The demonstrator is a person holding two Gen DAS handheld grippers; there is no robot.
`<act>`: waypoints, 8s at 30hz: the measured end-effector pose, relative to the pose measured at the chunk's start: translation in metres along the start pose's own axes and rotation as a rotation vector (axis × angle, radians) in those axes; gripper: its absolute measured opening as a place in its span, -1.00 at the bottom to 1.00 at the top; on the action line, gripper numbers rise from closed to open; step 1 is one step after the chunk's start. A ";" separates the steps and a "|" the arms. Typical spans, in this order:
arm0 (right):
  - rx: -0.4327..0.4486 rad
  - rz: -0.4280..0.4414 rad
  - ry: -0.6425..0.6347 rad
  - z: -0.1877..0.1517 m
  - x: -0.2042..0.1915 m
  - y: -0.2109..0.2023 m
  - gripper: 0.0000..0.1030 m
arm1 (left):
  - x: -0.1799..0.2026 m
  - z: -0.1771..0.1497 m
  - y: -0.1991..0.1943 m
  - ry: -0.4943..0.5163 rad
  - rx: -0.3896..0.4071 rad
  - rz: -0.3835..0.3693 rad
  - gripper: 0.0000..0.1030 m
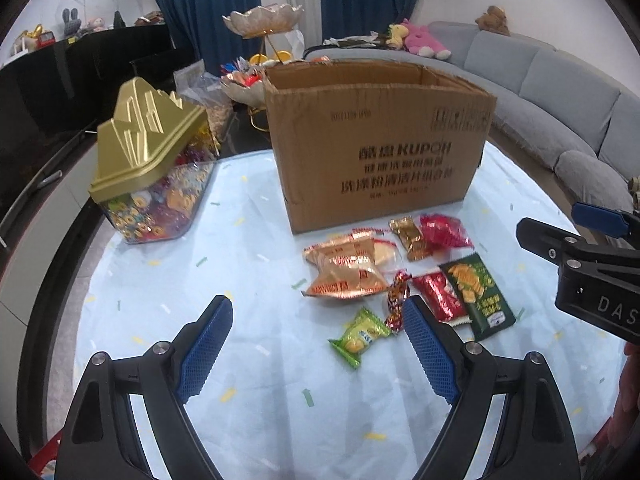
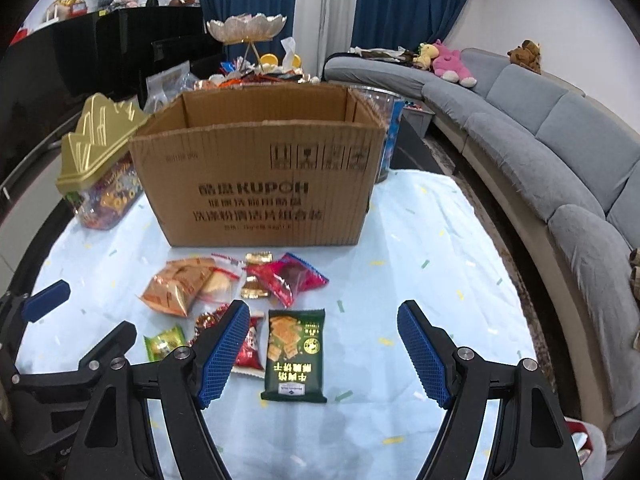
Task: Organize snacks
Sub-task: 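Grasp the yellow-green packet with the left tool while the right tool grasps the green cracker packet, then lift both held packets toward the cardboard box, then open both tools to drop the two packets into the box, then withdraw both open tools from the box back toward the remaining snacks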
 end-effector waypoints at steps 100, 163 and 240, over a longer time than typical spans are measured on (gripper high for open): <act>0.012 0.086 -0.065 0.016 -0.009 -0.033 -0.10 | 0.005 0.034 -0.038 -0.046 -0.016 -0.065 -0.54; 0.199 0.085 -0.026 0.170 0.008 -0.062 -0.10 | -0.008 0.197 -0.053 -0.158 0.136 0.022 -0.54; 0.167 0.081 -0.017 0.149 0.019 -0.077 0.71 | -0.012 0.165 -0.090 -0.151 0.146 0.092 0.59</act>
Point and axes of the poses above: each gripper's, at about its wrist camera, not at the fingertips, and y roughly the way its jaws point, x to its right, z to its top, the point moved 5 cm from there along y, roughly the way its jaws point, and after that the axes turned 10 degrees about -x, right-handed, at the moved point
